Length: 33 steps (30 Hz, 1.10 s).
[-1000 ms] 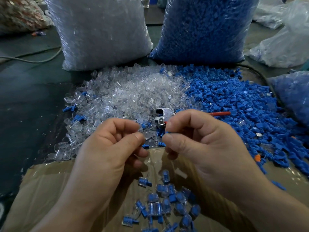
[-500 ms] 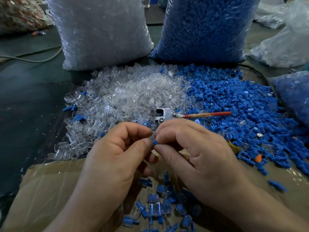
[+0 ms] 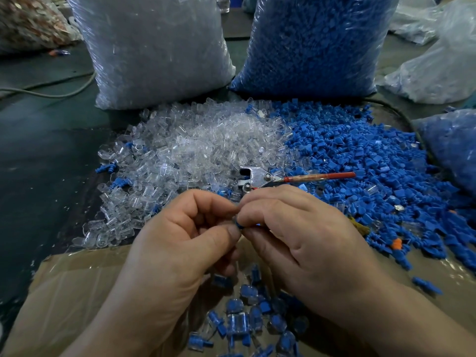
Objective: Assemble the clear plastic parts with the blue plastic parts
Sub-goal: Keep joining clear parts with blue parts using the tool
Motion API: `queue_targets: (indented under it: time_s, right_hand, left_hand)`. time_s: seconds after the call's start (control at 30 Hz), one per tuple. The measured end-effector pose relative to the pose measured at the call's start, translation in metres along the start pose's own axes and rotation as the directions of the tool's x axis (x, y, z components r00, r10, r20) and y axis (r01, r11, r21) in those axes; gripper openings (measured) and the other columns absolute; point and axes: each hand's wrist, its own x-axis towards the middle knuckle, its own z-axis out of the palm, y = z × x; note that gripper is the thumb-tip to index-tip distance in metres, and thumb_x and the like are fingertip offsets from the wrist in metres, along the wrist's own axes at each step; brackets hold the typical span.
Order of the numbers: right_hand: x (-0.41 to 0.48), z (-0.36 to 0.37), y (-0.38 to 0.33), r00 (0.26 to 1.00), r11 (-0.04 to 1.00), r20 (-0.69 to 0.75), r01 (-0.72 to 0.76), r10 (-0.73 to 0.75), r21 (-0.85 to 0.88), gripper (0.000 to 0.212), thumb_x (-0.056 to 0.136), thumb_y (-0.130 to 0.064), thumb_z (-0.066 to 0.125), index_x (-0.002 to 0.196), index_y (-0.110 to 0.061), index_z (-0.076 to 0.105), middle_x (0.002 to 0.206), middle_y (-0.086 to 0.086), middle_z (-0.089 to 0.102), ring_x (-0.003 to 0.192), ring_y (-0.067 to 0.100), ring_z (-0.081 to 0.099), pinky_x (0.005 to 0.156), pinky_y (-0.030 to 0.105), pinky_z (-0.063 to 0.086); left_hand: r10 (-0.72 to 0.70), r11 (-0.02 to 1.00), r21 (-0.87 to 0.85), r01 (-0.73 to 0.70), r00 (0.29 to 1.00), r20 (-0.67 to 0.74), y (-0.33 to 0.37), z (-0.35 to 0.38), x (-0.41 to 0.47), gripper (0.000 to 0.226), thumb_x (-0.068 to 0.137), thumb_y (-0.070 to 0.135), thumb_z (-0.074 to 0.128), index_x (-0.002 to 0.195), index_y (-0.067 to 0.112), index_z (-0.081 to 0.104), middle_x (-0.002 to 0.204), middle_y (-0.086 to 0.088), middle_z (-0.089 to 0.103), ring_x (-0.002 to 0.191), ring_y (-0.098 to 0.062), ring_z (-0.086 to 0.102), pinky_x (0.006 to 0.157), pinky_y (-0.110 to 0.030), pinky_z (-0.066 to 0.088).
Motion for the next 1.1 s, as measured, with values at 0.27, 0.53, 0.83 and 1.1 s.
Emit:
queue_targets:
  time_s: [0.27, 0.53, 0.83, 1.1]
  right_hand:
    - [0.002, -0.008, -0.002, 0.99, 0.965, 0.084, -0.091, 0.114, -0.245, 0.032, 0.09, -0.036, 0.055, 0.122, -0.029, 0.054, 0.126, -0.009, 0.056, 0.12, 0.015, 0.049, 0.099, 0.037, 0.046]
    - [0.008, -0.032, 0.028, 0.793, 0.648, 0.184, -0.313, 0.581, -0.695, 0.073, 0.081, -0.072, 0.033, 0.143, -0.038, 0.017, 0.148, -0.007, 0.027, 0.132, 0.024, 0.029, 0.11, 0.043, 0.029]
    - [0.015, -0.031, 0.037, 0.811, 0.627, 0.146, -0.309, 0.566, -0.715, 0.067, 0.074, -0.071, 0.045, 0.132, -0.038, 0.039, 0.115, -0.006, 0.044, 0.105, 0.02, 0.039, 0.091, 0.041, 0.035]
    - [0.011, -0.044, 0.02, 0.929, 0.83, -0.033, -0.345, 0.368, -0.438, 0.055, 0.072, -0.05, 0.045, 0.123, -0.029, 0.051, 0.101, -0.012, 0.045, 0.095, 0.01, 0.039, 0.073, 0.021, 0.033]
  left_hand:
    - [0.042, 0.993, 0.116, -0.034, 0.997, -0.067, 0.0, 0.001, 0.0, 0.023, 0.067, 0.023, 0.087, 0.083, 0.028, 0.072, 0.067, -0.002, 0.067, 0.052, -0.019, 0.062, 0.051, -0.025, 0.052]
    - [-0.04, 0.998, -0.054, 0.033, 0.991, -0.13, 0.007, 0.001, 0.001, 0.019, 0.055, 0.019, 0.073, 0.073, 0.023, 0.072, 0.06, -0.004, 0.063, 0.048, -0.017, 0.059, 0.044, -0.022, 0.05]
    - [-0.024, 1.0, 0.001, 0.024, 0.992, -0.123, 0.003, -0.008, 0.004, 0.026, 0.05, 0.027, 0.077, 0.076, 0.026, 0.073, 0.064, -0.002, 0.065, 0.053, -0.017, 0.063, 0.047, -0.023, 0.052]
    - [0.034, 0.998, 0.05, -0.026, 0.984, -0.174, 0.003, -0.009, 0.004, 0.017, 0.06, 0.022, 0.073, 0.076, 0.029, 0.072, 0.064, -0.004, 0.066, 0.05, -0.017, 0.061, 0.044, -0.019, 0.049]
